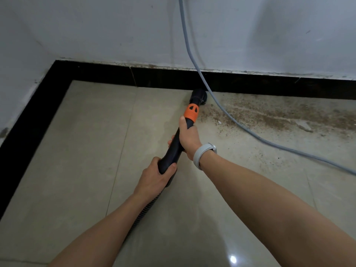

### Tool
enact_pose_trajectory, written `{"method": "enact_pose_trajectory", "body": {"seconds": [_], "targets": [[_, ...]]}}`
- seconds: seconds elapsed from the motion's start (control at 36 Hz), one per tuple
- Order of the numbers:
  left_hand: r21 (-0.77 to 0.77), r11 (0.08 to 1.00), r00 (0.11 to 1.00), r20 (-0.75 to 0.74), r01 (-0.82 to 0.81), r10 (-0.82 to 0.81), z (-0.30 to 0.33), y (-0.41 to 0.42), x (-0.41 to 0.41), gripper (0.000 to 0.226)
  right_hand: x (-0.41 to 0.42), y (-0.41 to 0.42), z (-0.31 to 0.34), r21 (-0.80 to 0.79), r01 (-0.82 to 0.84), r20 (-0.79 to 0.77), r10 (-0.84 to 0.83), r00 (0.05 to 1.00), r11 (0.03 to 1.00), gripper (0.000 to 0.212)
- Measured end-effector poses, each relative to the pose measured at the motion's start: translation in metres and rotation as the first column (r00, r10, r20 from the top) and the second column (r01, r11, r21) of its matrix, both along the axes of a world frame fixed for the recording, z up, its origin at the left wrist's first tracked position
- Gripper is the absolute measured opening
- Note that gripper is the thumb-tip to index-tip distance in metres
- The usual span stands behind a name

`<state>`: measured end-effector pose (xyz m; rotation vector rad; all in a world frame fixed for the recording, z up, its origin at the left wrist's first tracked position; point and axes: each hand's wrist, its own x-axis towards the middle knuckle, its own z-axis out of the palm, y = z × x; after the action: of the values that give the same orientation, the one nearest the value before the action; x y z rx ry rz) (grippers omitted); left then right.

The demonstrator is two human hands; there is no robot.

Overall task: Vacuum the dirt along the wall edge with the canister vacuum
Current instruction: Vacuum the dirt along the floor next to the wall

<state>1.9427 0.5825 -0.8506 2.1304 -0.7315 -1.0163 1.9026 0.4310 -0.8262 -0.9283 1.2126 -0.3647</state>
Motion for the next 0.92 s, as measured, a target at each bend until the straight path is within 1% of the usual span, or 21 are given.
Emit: {"method": "enact_pose_trajectory", "body": {"seconds": [0.08, 0.22, 0.39, 0.44, 0.56, 0.72, 0.81, 0.92], "targets": [[0.01, 1.0, 1.0, 0.03, -0.004, 0.004, -0.001, 0.016, 0.006, 0.028, 0.007, 0.016, -0.004, -0.023, -0.005, -0.028, 0.004, 1.0, 1.0, 0.047], [0.016, 1.0, 0.999, 0.043, -0.013, 0.012, 0.001, 0.032, 0.01, 0.026, 0.015, 0.033, -0.005, -0.009, 0.019, -0.028, -0.02, 0.999, 1.0, 0.039], [0.012, 1.0, 0.999, 0.038, 0.001, -0.001, 0.006, 0.039, 0.005, 0.026, 0.011, 0.039, -0.003, -0.003, 0.039, -0.085, -0.039, 0.996, 0.999, 0.043], [0.0, 1.0, 0.999, 0.045, 0.008, -0.008, 0.009, 0.042, 0.005, 0.027, 0.01, 0.041, -0.002, 0.008, 0.042, -0.085, -0.041, 0.996, 0.999, 0.042], [-0.02, 1.0, 0.999, 0.042, 0.003, -0.003, 0.011, 0.048, 0.004, 0.024, 0.011, 0.045, 0.003, 0.009, 0.014, -0.087, -0.014, 0.996, 1.0, 0.04], [-0.066, 0.992, 0.991, 0.069, -0.107, 0.111, 0.01, 0.069, 0.002, 0.02, 0.027, 0.065, 0.011, 0.016, -0.101, -0.059, 0.102, 0.993, 0.995, 0.043], [-0.048, 0.993, 0.988, 0.109, -0.106, 0.111, 0.011, 0.082, 0.01, 0.019, 0.035, 0.077, 0.013, 0.034, -0.13, -0.055, 0.132, 0.99, 0.991, 0.042], [-0.052, 0.997, 0.99, 0.124, -0.065, 0.071, 0.017, 0.087, 0.014, 0.02, 0.034, 0.083, 0.015, 0.049, -0.117, -0.054, 0.12, 0.991, 0.992, 0.04]]}}
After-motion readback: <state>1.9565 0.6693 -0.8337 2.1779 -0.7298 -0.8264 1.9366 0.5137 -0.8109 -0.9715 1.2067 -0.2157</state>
